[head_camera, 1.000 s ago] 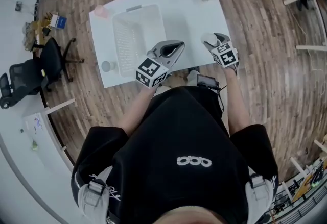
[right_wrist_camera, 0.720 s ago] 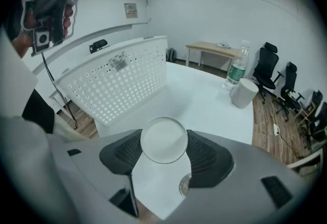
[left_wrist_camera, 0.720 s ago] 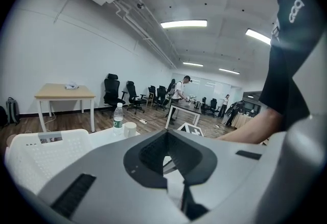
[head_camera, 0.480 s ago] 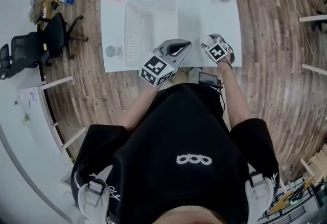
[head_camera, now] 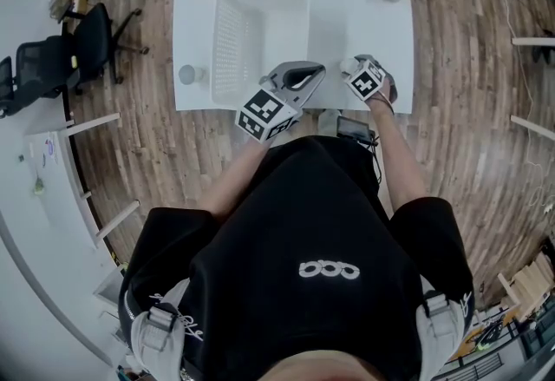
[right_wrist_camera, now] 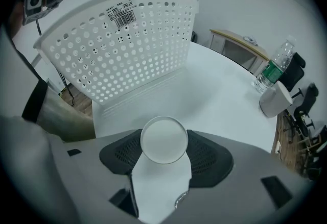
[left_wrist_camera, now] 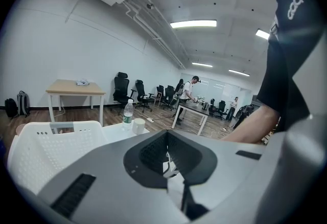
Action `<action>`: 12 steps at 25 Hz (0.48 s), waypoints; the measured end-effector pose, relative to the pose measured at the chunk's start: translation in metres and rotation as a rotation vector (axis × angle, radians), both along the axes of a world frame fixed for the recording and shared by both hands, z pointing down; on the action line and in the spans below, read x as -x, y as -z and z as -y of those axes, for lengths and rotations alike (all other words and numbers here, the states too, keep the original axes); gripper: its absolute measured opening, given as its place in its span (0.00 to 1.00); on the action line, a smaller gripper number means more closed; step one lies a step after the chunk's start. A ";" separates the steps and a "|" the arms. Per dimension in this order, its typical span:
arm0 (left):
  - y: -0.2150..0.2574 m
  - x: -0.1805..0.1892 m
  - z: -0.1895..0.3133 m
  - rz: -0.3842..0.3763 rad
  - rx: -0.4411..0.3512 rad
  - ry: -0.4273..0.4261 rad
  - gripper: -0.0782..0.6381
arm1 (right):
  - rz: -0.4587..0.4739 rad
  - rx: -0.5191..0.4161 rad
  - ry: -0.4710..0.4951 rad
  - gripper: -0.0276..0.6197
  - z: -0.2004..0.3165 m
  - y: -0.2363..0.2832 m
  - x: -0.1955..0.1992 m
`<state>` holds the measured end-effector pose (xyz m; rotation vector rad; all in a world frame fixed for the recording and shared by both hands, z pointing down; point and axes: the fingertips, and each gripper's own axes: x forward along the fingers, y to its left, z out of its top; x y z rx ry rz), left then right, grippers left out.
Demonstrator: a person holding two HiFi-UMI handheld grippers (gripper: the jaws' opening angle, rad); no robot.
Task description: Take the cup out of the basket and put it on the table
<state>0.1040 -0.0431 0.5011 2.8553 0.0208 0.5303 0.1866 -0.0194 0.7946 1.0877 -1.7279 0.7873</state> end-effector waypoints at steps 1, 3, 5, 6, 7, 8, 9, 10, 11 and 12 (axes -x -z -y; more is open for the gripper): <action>0.000 0.001 0.000 0.000 0.000 0.002 0.12 | 0.003 0.001 -0.005 0.47 0.000 0.000 0.000; 0.001 0.001 0.001 -0.003 0.000 0.005 0.12 | 0.007 0.004 -0.017 0.47 -0.001 0.000 -0.002; 0.000 0.002 0.002 -0.005 0.002 0.008 0.12 | 0.017 0.004 -0.017 0.47 -0.001 -0.001 0.000; -0.001 0.002 0.002 -0.005 0.003 0.008 0.12 | 0.024 0.003 -0.012 0.47 -0.001 -0.001 0.001; -0.001 0.002 0.002 -0.005 0.004 0.009 0.12 | 0.029 0.002 -0.009 0.47 -0.001 -0.001 0.002; -0.001 0.002 0.001 -0.005 0.005 0.009 0.12 | 0.029 0.004 -0.009 0.47 -0.001 -0.001 0.002; -0.001 0.003 0.001 -0.005 0.005 0.010 0.12 | 0.028 0.007 -0.011 0.47 -0.002 -0.002 0.001; -0.001 0.003 0.001 -0.005 0.004 0.010 0.12 | 0.027 0.009 -0.014 0.47 -0.002 -0.003 0.000; -0.001 0.004 0.001 -0.006 0.004 0.011 0.12 | 0.028 0.009 -0.015 0.47 -0.003 -0.004 0.000; -0.001 0.004 0.001 -0.006 0.003 0.011 0.12 | 0.033 0.007 -0.015 0.47 -0.003 -0.004 0.000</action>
